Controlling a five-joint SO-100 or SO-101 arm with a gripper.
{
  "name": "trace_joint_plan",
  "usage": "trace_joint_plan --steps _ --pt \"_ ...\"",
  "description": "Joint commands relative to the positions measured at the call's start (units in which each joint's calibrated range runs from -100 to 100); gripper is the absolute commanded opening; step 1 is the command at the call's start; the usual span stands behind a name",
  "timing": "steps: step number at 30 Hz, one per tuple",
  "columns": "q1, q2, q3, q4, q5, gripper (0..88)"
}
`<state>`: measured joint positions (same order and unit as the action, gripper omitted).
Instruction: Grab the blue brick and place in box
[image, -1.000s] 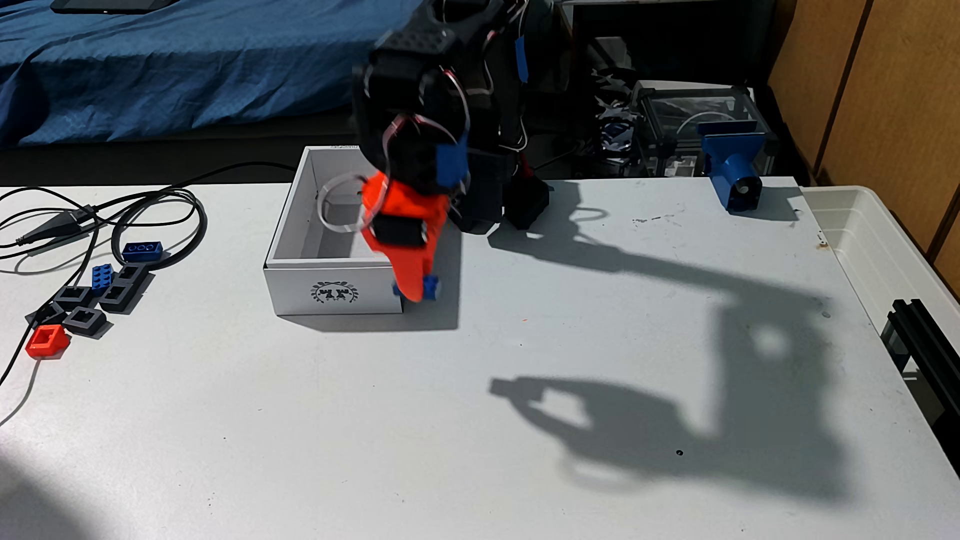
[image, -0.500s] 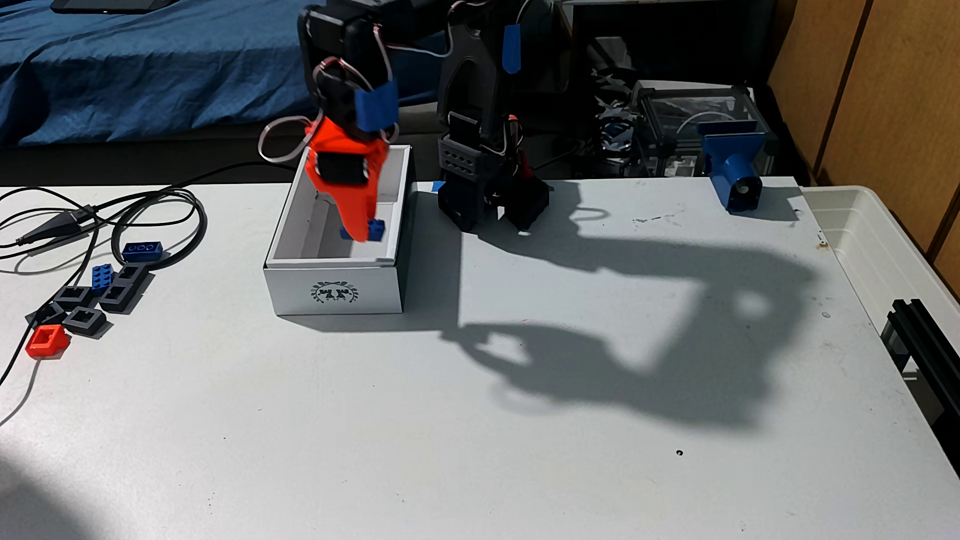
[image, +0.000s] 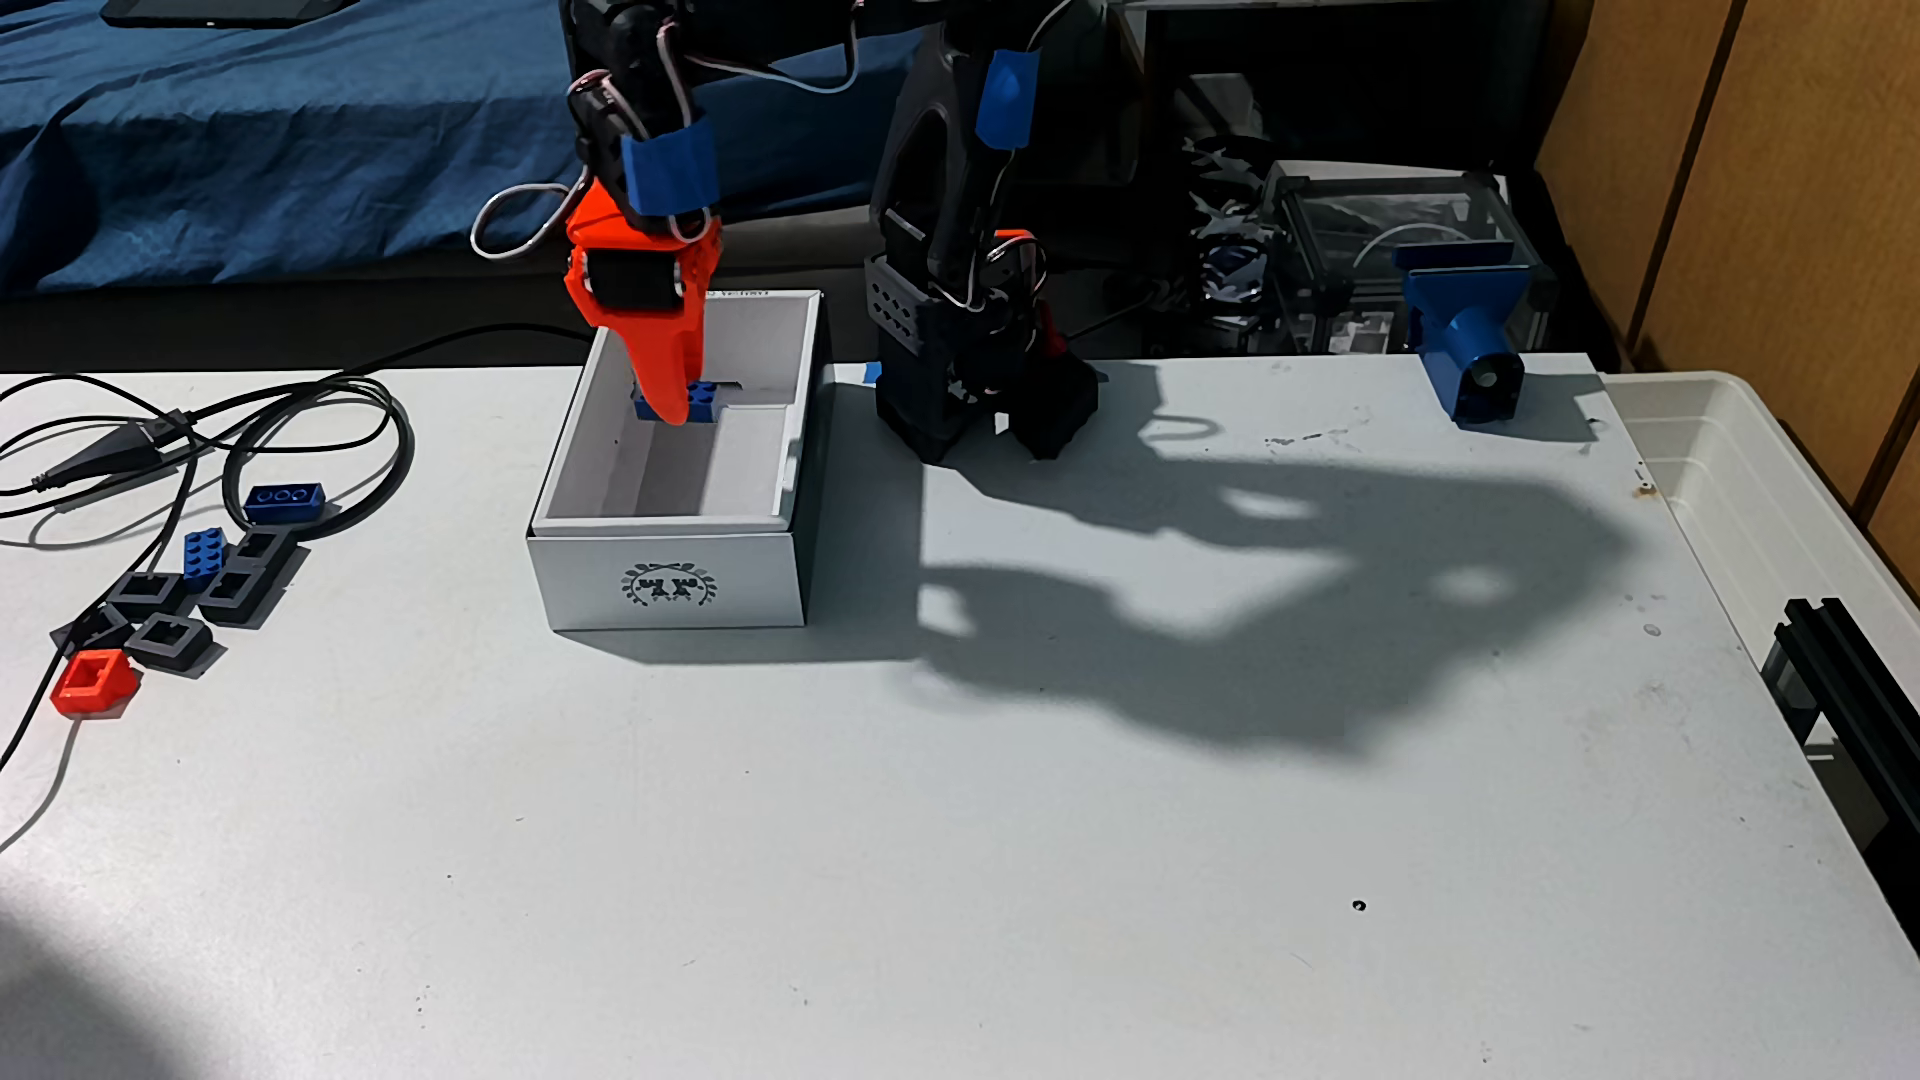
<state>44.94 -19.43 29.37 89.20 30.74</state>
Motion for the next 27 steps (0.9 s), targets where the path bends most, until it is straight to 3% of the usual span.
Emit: trace_joint_plan --steps 1,12,20,27 --pt "2.01 -1.84 2.48 -3.59 1.49 0.9" --pt "2.31 -1.84 9.05 -12.89 1.44 1.5" --pt "3.42 -1.93 9.23 -12.38 1.44 17.9" --pt "3.57 -1.93 9.23 -12.20 1.44 19.8"
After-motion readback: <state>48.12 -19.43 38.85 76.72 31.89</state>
